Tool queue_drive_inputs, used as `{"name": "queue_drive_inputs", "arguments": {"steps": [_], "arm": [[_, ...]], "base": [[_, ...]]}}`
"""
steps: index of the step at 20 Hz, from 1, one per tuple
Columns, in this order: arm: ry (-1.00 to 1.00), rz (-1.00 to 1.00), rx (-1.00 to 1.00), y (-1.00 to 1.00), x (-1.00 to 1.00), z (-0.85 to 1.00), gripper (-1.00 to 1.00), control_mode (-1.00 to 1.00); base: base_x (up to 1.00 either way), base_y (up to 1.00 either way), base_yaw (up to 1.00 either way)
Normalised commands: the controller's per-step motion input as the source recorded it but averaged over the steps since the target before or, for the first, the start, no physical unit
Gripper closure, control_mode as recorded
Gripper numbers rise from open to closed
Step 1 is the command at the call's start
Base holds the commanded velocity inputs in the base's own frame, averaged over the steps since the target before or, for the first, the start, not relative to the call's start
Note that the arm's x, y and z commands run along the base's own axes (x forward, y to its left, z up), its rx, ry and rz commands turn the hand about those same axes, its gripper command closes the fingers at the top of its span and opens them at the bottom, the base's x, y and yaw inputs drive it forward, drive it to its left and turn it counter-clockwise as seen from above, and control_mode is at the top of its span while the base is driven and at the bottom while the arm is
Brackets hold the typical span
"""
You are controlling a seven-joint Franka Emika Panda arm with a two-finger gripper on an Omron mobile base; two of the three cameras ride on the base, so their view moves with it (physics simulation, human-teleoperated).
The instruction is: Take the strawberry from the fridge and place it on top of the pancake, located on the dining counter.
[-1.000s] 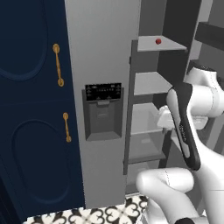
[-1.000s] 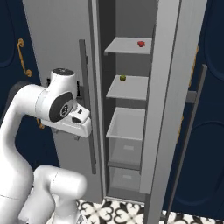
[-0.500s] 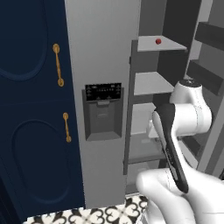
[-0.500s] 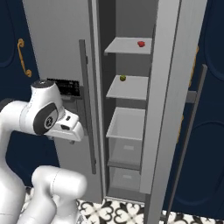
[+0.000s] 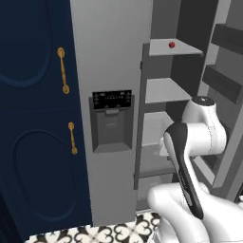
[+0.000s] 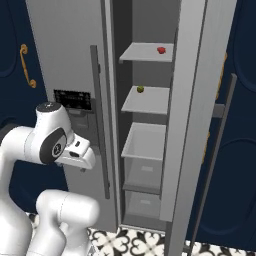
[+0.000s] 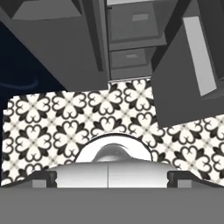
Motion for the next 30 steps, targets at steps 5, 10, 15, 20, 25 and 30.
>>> {"name": "queue_drive_inputs", "arguments": {"steps": [5, 10, 15, 20, 25, 30], "arm": [[0.0, 0.0, 0.0, 0.0, 0.0, 0.0, -1.0, -1.0], [0.0, 0.0, 0.0, 0.0, 0.0, 0.0, -1.0, -1.0], [0.0, 0.0, 0.0, 0.0, 0.0, 0.0, -1.0, -1.0], [0.0, 0.0, 0.0, 0.0, 0.0, 0.0, -1.0, 1.0], [0.0, 0.0, 0.0, 0.0, 0.0, 0.0, -1.0, 1.0], [0.0, 0.0, 0.0, 0.0, 0.0, 0.0, -1.0, 1.0]], "base": [[0.0, 0.0, 0.0], [0.0, 0.0, 0.0], [0.0, 0.0, 0.0], [0.0, -0.01, -0.06], [0.0, -0.07, -0.37], [0.0, -0.09, -0.36]]}}
